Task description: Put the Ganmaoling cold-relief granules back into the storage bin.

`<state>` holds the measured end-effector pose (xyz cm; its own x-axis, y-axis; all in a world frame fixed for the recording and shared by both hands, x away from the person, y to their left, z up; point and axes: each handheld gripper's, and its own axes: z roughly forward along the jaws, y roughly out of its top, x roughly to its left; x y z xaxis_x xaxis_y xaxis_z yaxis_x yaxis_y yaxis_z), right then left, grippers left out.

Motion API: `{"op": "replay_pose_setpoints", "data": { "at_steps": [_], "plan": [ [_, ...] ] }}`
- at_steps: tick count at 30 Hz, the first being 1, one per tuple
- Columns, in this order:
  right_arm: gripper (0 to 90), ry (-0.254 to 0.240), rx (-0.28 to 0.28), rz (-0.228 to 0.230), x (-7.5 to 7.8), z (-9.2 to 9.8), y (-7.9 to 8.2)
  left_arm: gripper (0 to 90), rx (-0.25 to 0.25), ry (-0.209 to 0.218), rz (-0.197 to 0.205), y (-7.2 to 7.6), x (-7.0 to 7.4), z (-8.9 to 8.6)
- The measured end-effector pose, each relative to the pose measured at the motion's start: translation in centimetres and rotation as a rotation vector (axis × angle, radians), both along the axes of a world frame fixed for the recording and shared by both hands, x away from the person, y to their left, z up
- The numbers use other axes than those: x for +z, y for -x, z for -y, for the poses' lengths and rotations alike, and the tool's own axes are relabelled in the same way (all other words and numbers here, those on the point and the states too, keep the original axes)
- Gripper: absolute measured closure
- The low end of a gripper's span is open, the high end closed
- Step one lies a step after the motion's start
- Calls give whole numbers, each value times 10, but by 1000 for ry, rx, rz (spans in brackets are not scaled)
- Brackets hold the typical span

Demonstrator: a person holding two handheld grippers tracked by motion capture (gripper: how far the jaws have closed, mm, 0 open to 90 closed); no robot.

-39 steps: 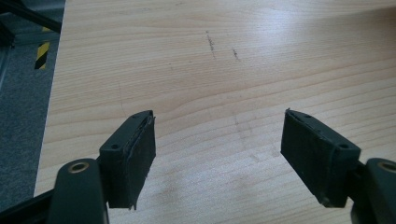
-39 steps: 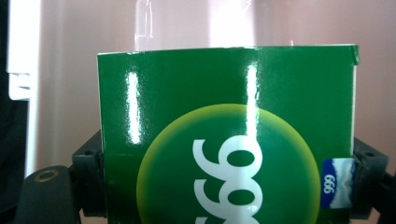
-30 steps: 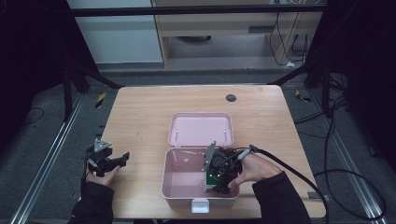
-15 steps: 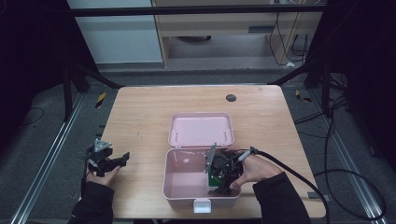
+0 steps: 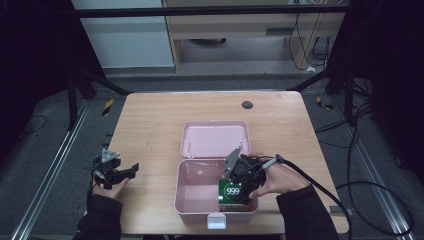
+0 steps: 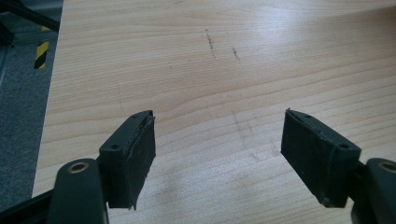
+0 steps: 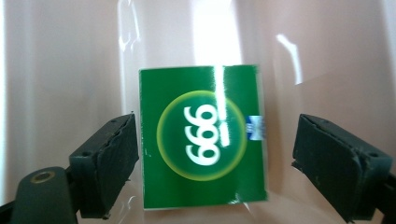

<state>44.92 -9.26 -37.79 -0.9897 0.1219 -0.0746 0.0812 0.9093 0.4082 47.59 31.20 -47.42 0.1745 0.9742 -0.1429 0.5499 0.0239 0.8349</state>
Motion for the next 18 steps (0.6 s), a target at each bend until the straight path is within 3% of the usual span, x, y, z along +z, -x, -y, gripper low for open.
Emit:
{"op": "replay_pose_setpoints", "data": {
  "at_steps": [6, 8, 10, 11, 15, 17, 18],
  "plan": [
    [141, -82, -53, 63, 17, 13, -1, 255, 1, 1, 0, 0, 0, 0],
    [129, -125, -100, 105, 27, 23, -1, 255, 1, 1, 1, 0, 0, 0],
    [118, -137, -118, 120, 31, 26, -1, 254, 1, 2, 1, 0, 0, 0],
    [102, -150, -157, 153, 36, 33, -2, 255, 1, 2, 1, 0, 0, 0],
    [74, -155, -214, 187, 43, 42, -4, 256, 0, 2, 1, 0, 0, 0],
    [74, -178, -231, 210, 46, 47, -3, 258, -1, 3, 1, 0, 0, 0],
    [75, -218, -247, 208, 49, 53, -3, 260, -2, 3, 1, 0, 0, 0]
  ]
}}
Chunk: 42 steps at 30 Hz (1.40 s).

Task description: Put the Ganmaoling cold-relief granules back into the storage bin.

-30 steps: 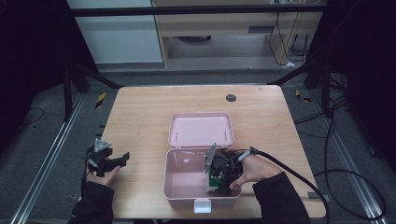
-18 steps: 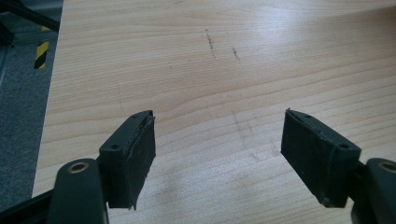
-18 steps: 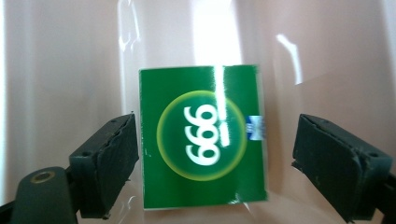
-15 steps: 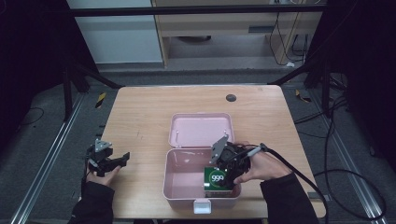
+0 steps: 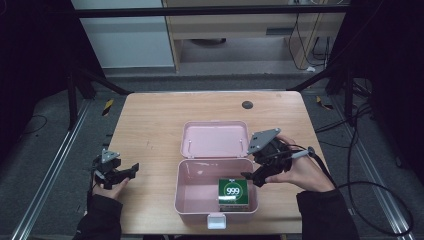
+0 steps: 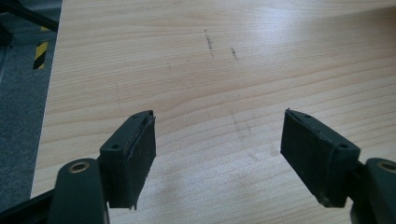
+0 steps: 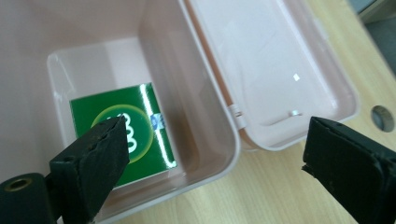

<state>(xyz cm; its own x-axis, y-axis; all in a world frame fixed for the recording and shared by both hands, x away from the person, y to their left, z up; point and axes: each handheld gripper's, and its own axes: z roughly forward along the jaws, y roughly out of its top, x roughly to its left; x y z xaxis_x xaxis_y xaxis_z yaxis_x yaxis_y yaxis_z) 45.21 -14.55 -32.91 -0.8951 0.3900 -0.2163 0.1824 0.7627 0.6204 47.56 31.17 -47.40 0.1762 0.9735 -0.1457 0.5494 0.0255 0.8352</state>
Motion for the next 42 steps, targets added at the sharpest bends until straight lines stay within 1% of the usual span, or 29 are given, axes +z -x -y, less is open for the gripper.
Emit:
{"op": "replay_pose_setpoints", "data": {
  "at_steps": [3, 6, 8, 9, 10, 11, 12, 13, 16, 17, 19, 21, 22, 23, 24, 25, 26, 27, 29, 30, 31, 32, 34, 35, 36, 39, 40, 41, 42],
  "plan": [
    [70, -11, -22, 14, 0, 5, 0, 263, -1, 0, 0, 0, 0, 0],
    [60, -32, -69, 32, -2, 16, 0, 265, -2, 0, -1, 0, 0, 0],
    [61, -60, -98, 30, -4, 22, -1, 266, -2, 1, -1, 0, -1, 1],
    [61, -60, -98, 30, -4, 22, -1, 266, -2, 1, -1, 0, -1, 1],
    [65, -81, -125, 41, -7, 28, -2, 266, -3, 2, -1, 0, -1, 1],
    [64, -93, -135, 38, -9, 31, -2, 266, -3, 1, -2, 0, -1, 1],
    [64, -93, -135, 38, -9, 31, -2, 266, -3, 1, -2, 0, -1, 1],
    [64, -109, -154, 41, -13, 37, -2, 266, -2, 2, -1, 0, -1, 1],
    [63, -122, -170, 43, -17, 42, -2, 266, -2, 0, -1, 0, -1, 1],
    [63, -142, -196, 47, -20, 48, -1, 266, -2, 0, 0, 0, 0, 1],
    [64, -167, -223, 53, -24, 53, -1, 266, -2, -1, 0, 0, 0, 1],
    [71, -205, -261, 61, -30, 59, 0, 266, -2, -1, -1, 0, -1, 1],
    [71, -205, -261, 61, -30, 59, 0, 266, -2, -1, -1, 0, -1, 1],
    [73, -233, -291, 63, -36, 64, 0, 265, -2, -1, -1, 0, -1, 1],
    [73, -233, -291, 63, -36, 64, 0, 265, -2, -1, -1, 0, -1, 1],
    [71, -258, -326, 72, -44, 69, 1, 265, -1, -2, 0, 0, -1, 1],
    [69, -271, -341, 72, -48, 71, 1, 265, -2, -1, 0, 0, -1, 1],
    [69, -271, -341, 72, -48, 71, 1, 265, -2, -1, 0, 0, -1, 1],
    [69, -306, -387, 81, -54, 77, 1, 265, -1, -2, 0, 0, -1, 1],
    [70, -342, -438, 94, -60, 83, 0, 264, -3, -4, 0, 0, -1, 1],
    [70, -342, -438, 94, -60, 83, 0, 263, -3, -4, 0, 0, -1, 1],
    [68, -357, -493, 106, -65, 89, -1, 262, -2, -2, 2, 0, -1, 1],
    [69, -377, -549, 108, -72, 95, -3, 259, -4, -3, 0, 0, -2, 1],
    [69, -377, -549, 108, -72, 95, -3, 258, -4, -3, 0, 0, -2, 1],
    [68, -373, -601, 119, -80, 99, -6, 258, -6, -3, 0, 0, -3, 2],
    [60, -370, -668, 123, -94, 105, -11, 257, -8, -5, -2, -1, -4, 2],
    [60, -370, -668, 123, -94, 105, -11, 257, -9, -7, -3, -1, -5, 2],
    [54, -370, -716, 120, -103, 110, -15, 254, -8, -10, -6, -2, -6, 2],
    [51, -371, -735, 112, -108, 112, -16, 252, -7, -12, -7, -2, -7, 1]
  ]
}}
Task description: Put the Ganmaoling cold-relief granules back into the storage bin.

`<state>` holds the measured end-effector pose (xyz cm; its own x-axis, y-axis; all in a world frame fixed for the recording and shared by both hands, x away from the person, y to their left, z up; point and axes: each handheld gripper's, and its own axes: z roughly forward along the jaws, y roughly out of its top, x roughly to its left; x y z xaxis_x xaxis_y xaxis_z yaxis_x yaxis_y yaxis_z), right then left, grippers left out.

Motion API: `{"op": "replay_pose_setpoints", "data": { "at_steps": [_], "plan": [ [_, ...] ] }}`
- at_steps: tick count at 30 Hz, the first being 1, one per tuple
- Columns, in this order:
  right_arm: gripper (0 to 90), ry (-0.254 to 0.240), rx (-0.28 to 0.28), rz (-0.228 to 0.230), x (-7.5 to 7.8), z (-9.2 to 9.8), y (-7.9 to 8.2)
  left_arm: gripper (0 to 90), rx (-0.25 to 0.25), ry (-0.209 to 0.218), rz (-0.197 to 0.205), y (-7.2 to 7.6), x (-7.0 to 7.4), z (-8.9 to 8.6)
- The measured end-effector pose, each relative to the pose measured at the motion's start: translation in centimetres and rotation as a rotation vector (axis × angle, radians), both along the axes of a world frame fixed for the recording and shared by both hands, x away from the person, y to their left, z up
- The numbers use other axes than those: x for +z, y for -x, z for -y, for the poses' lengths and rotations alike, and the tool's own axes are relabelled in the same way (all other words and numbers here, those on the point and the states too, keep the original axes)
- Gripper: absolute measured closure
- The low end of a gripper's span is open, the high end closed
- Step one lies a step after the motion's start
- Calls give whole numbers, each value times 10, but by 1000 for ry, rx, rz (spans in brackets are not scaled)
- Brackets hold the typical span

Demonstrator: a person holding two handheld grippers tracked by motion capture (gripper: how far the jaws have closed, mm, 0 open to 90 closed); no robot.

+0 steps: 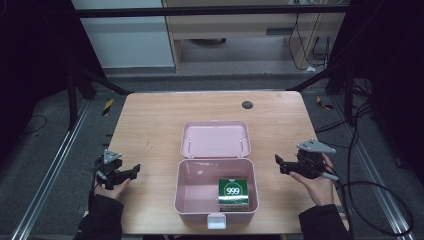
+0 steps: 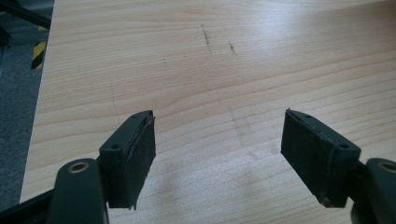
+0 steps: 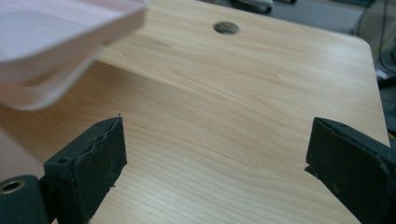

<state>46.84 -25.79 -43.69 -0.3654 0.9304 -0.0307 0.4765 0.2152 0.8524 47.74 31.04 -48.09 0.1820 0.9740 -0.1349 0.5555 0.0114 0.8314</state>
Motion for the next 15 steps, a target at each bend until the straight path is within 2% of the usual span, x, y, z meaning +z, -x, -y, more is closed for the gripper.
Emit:
{"op": "replay_pose_setpoints", "data": {
  "at_steps": [1, 3, 5, 8, 9, 15],
  "plan": [
    [51, 0, 0, 0, 0, 0, 0, 250, 0, 0, 0, 0, 0, 0],
    [47, -10, -50, -28, -13, 6, -3, 247, 7, 1, 0, -1, -2, 0],
    [45, 8, -76, -32, -20, 10, -4, 242, 9, -2, 1, -1, -3, 0],
    [42, 6, -97, -42, -26, 14, -5, 240, 11, -3, 3, -1, -3, 0],
    [34, 11, -123, -56, -32, 18, -5, 238, 15, -6, 0, -3, -4, -1],
    [31, 25, -159, -81, -42, 28, -2, 235, 23, -12, -6, -6, -7, -4]
  ]
}}
